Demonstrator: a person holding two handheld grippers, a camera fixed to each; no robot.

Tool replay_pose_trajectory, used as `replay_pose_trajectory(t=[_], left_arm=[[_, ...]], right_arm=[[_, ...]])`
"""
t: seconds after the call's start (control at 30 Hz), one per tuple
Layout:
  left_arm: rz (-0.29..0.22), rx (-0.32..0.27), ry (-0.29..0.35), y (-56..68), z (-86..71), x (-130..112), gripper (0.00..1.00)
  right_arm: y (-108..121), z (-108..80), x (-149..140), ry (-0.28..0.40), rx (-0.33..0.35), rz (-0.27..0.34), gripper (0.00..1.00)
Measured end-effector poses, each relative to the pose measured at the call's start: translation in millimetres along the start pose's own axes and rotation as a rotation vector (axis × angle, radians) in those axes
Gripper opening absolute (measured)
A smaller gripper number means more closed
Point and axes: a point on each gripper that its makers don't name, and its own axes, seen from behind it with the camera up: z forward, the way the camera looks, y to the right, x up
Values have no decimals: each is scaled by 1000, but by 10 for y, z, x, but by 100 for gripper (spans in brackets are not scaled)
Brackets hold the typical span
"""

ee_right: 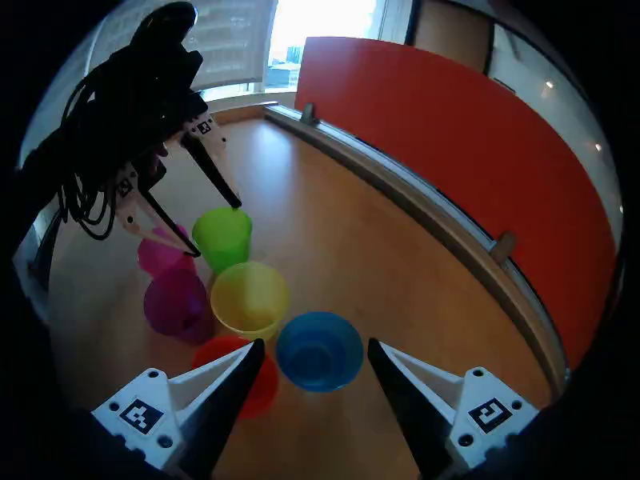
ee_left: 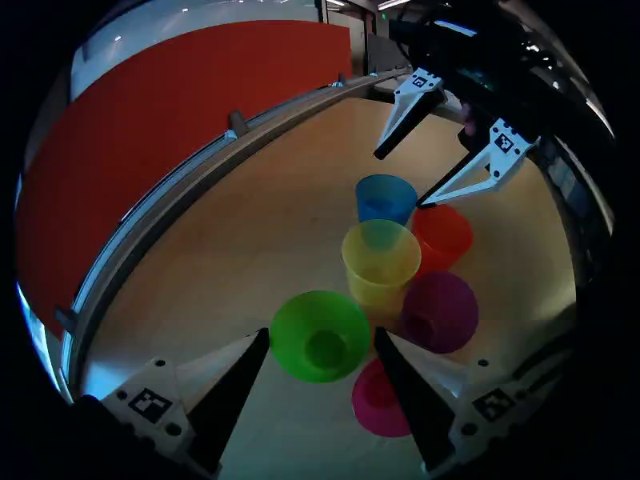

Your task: Pour water

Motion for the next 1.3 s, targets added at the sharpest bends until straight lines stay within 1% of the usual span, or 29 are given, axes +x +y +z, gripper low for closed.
replay_pose_trajectory(t=[0.1, 0.33, 0.5, 0.7, 0.9, 1.13, 1.3], left_arm=[[-5, -1, -1, 2, 24, -9, 98], [2, 11, -9, -19, 76, -43, 97], [-9, 7, -9, -17, 72, -45, 98], [1, 13, -12, -41, 61, -49, 97], [12, 12, -15, -25, 60, -51, 98], [19, 11, -18, -6, 69, -45, 97], [23, 13, -19, -1, 74, -45, 97]], right_arm=[[-5, 10, 12, -1, 1, 0, 100], [-1, 47, 31, -7, 1, 7, 100], [10, 87, 13, -15, 10, 34, 100], [4, 141, -24, -27, 26, 67, 100], [-3, 165, -84, -50, 37, 85, 100], [20, 176, -112, -62, 35, 112, 100], [33, 190, -163, -85, 32, 133, 100]])
